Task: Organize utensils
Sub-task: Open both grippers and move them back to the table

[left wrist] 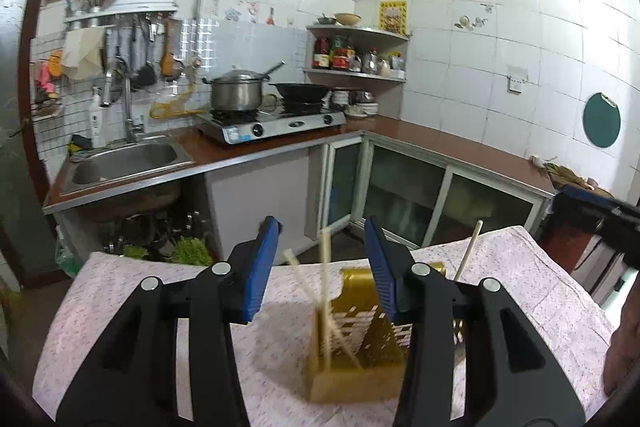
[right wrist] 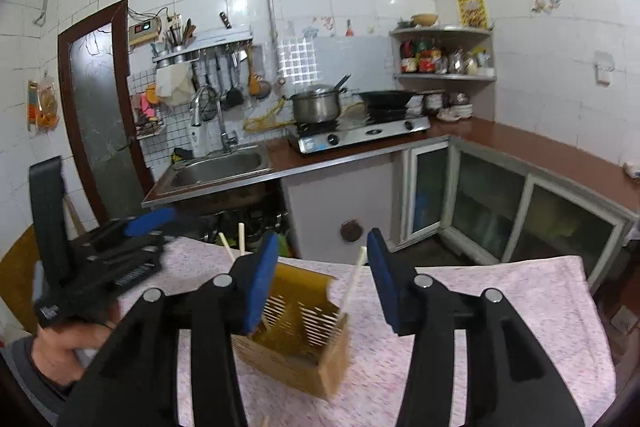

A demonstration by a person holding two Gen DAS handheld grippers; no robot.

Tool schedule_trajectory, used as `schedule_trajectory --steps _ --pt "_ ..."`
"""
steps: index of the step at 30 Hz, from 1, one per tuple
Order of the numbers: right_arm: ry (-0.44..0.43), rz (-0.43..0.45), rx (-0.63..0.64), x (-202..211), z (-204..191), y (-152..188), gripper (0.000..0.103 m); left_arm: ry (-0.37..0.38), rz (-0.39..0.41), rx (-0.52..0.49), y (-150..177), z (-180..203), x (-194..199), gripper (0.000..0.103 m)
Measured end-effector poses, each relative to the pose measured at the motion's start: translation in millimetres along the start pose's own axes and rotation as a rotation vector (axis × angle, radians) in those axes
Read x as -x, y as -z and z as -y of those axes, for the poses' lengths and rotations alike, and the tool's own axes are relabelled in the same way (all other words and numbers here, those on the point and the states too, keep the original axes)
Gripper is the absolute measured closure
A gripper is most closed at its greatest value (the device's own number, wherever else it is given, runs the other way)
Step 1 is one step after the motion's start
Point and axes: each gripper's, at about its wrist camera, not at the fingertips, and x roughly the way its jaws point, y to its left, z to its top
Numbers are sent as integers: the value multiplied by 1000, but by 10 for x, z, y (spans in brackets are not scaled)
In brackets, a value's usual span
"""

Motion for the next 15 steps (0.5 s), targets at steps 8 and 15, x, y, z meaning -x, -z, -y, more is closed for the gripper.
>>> schedule_trajectory --steps 8,15 --pt "126 -22 -53 1099 569 1089 51 -150 5 5 911 -367 969 32" --pt "267 -115 -55 1446 855 2123 49 -182 -76 180 1925 -602 1473 28"
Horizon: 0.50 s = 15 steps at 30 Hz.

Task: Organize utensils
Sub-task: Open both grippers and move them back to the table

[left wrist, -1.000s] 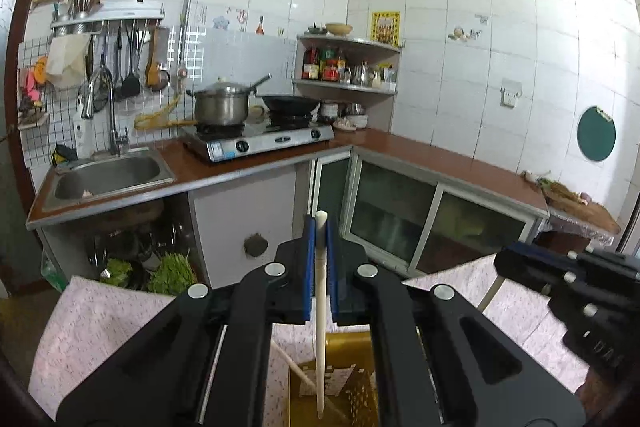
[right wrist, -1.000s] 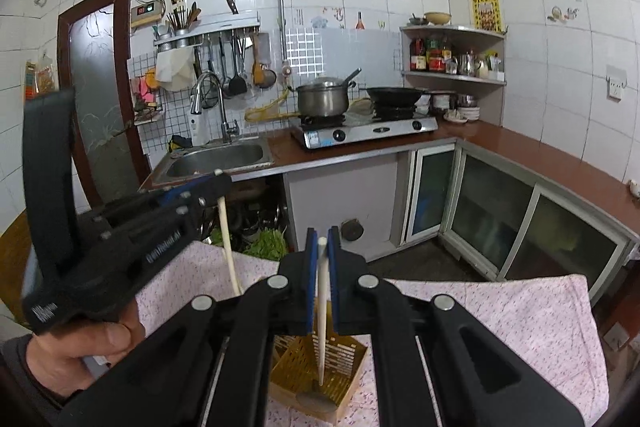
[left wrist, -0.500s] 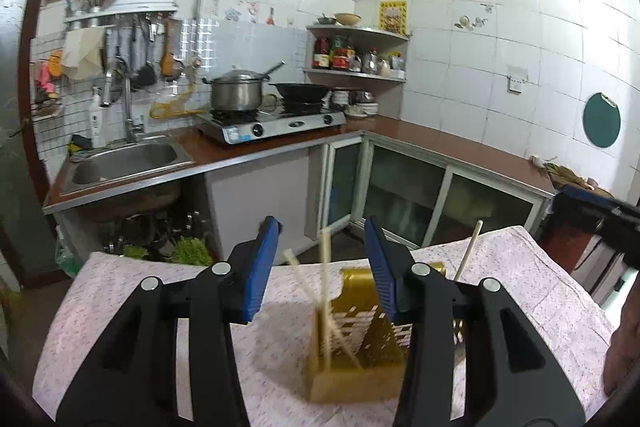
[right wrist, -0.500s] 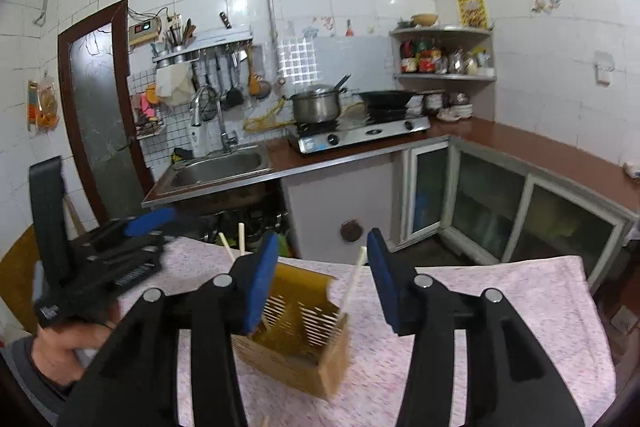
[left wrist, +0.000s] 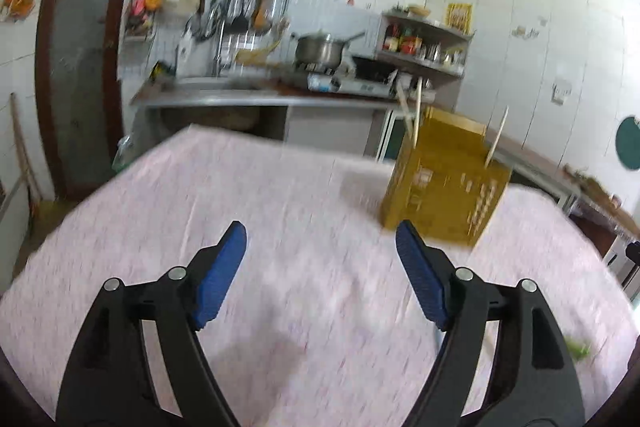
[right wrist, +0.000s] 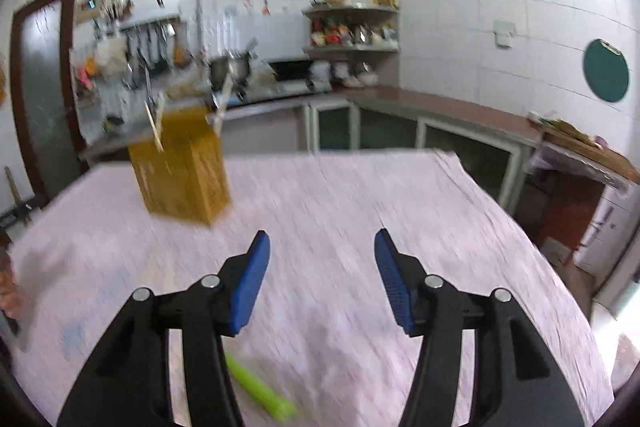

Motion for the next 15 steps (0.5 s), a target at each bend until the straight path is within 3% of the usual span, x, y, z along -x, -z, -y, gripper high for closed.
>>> schedule_trajectory --steps 6,15 --pt "-55 -76 -33 1 65 329 49 13 -46 -2 240 -60 190 28" --pt "-97 -140 6 -125 -210 351 49 48 -145 -1 329 3 60 27"
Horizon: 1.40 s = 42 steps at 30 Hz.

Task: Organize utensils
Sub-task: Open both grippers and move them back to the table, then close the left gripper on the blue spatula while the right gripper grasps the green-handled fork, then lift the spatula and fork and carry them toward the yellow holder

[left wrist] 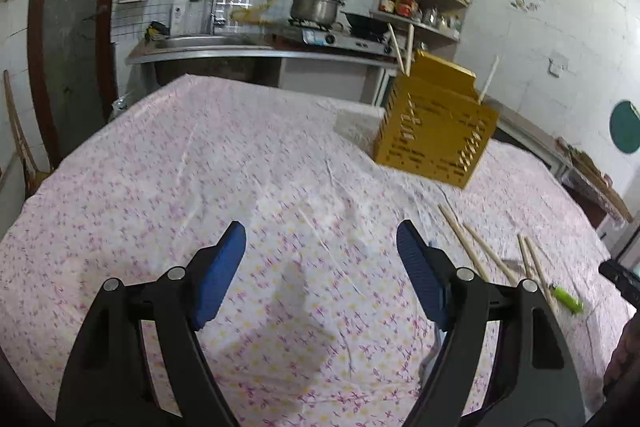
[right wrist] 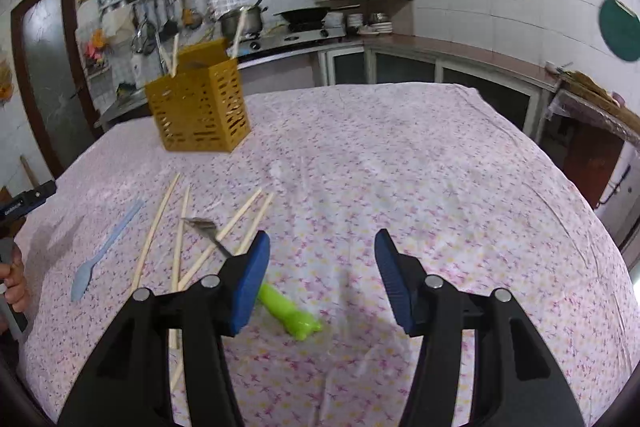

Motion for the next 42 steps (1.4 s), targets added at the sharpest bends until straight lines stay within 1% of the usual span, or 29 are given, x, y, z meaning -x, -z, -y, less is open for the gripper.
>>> schedule_trajectory --steps 4,7,8,10,13,16,17,19,20,21,22,23,25,27,28,30,32,34,35,36,38,40,42 --pt "-17 -55 88 -186 -342 -60 49 24 -69 -32 35 150 -140 27" --pt "-33 -122 144 -344 -557 -77 49 43 -132 -112 59 356 -252 27" --pt "-28 -147 174 -414 -653 -79 49 44 -155 -147 76 424 -295 27" --pt "-12 -176 236 -506 -805 -75 49 45 -178 -173 101 489 -334 27" --pt "7 -211 280 -591 -950 -70 49 60 -211 -171 127 524 -402 27" --pt "30 -238 340 -700 -1135 -97 49 80 -250 -198 147 617 -486 27" --pt "40 -248 358 -732 -1178 -107 49 94 -275 -221 162 665 -533 27" --pt "61 -273 403 -835 -1263 -123 49 117 -321 -235 168 713 -634 27" --pt "72 -295 420 -900 -1304 -125 50 130 -359 -246 175 748 -715 29" --pt "82 -310 433 -950 -1326 -138 51 143 -374 -252 178 767 -757 30" --pt "90 -323 449 -995 -1362 -146 56 139 -391 -266 170 798 -819 30" --pt "94 -332 453 -1001 -1377 -164 60 132 -393 -275 163 811 -844 33" --pt "107 -355 474 -1047 -1417 -204 77 131 -410 -292 95 860 -936 36" --pt "125 -374 490 -1095 -1428 -231 90 135 -439 -311 34 919 -1025 42" --pt "132 -383 496 -1120 -1421 -245 92 142 -449 -323 32 944 -1042 42" --pt "134 -392 499 -1133 -1399 -275 94 135 -464 -373 34 1039 -1094 44" --pt "134 -380 491 -1102 -1356 -338 96 146 -487 -435 23 1118 -1136 44" --pt "131 -351 466 -1021 -1281 -439 98 153 -507 -429 -45 1098 -1172 55" --pt "123 -339 450 -994 -1230 -486 99 149 -514 -416 -91 1076 -1195 66" --pt "106 -324 420 -945 -1170 -548 99 146 -518 -412 -115 1067 -1211 75" --pt "62 -306 361 -882 -1055 -643 100 139 -525 -420 -130 1086 -1241 86" --pt "14 -299 305 -846 -941 -710 101 127 -527 -455 -102 1146 -1231 89" --pt "-88 -312 206 -840 -784 -776 101 115 -531 -479 -87 1190 -1225 92"
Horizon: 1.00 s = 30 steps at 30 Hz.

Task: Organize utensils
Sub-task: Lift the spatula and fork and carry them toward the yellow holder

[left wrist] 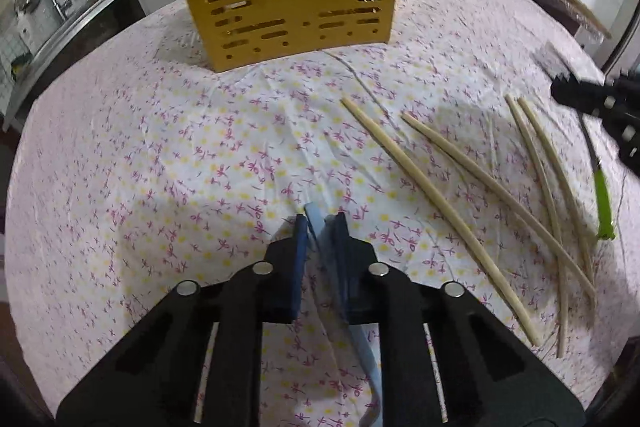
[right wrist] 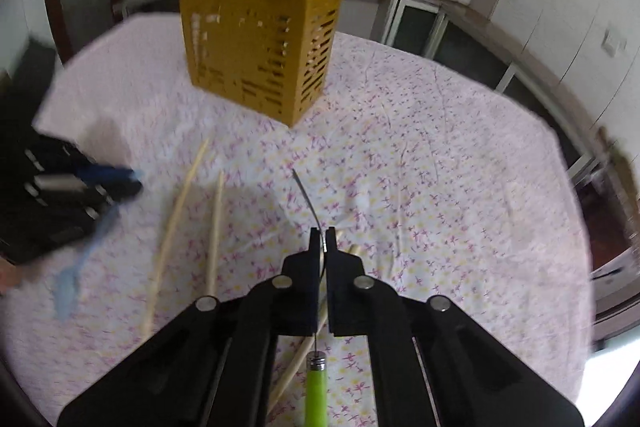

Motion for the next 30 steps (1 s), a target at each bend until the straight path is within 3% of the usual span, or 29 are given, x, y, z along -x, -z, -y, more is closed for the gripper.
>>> schedule_trajectory --steps 5,12,17,21,27,30 --pt "-24 31 -48 94 188 11 101 -19 -15 6 -66 10 13 98" --pt "-52 82 -64 213 269 9 101 -26 44 35 -87 -6 284 98" --pt "-76 128 -83 336 335 3 101 14 152 110 -108 -161 603 98" --pt "-135 245 -127 587 394 -36 101 17 278 142 -121 -206 969 98" --pt "-142 394 -174 905 434 -212 101 -19 470 170 -292 -246 1435 98" --pt "-147 442 -182 996 406 -362 101 9 532 186 -410 -280 1598 98"
